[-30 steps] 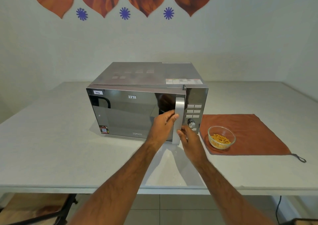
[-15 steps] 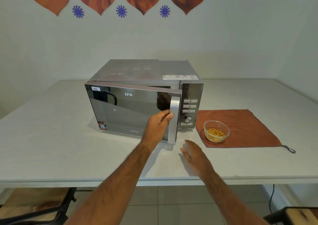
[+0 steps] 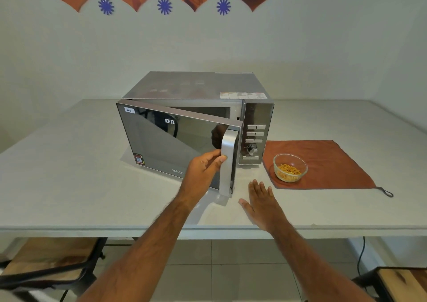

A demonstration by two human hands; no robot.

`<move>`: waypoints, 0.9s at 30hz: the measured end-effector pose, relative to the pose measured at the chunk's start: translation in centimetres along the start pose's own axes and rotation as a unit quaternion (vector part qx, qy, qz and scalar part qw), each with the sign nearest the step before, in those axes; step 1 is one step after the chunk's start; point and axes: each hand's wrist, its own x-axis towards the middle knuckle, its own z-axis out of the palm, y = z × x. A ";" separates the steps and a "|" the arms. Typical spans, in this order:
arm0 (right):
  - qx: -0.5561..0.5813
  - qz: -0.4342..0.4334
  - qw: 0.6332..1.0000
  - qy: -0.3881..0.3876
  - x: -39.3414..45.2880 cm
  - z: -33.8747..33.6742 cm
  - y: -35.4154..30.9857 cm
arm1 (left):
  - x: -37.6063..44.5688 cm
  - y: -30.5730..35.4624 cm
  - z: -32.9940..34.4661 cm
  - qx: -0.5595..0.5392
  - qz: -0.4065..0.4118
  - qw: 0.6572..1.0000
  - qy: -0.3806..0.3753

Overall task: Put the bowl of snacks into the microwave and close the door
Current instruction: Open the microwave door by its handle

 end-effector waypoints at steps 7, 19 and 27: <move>-0.015 -0.003 1.000 -0.002 0.0 0.0 0.0 | -2.8 -0.2 -1.8 -0.007 -0.005 1.000 0.008; -0.043 -0.015 0.999 0.007 0.0 0.6 0.4 | -9.0 0.2 -6.7 -0.124 -0.039 0.990 0.053; -0.041 -0.022 0.999 0.002 -0.1 0.3 0.2 | -12.3 -1.1 -8.7 -0.228 -0.011 0.964 0.134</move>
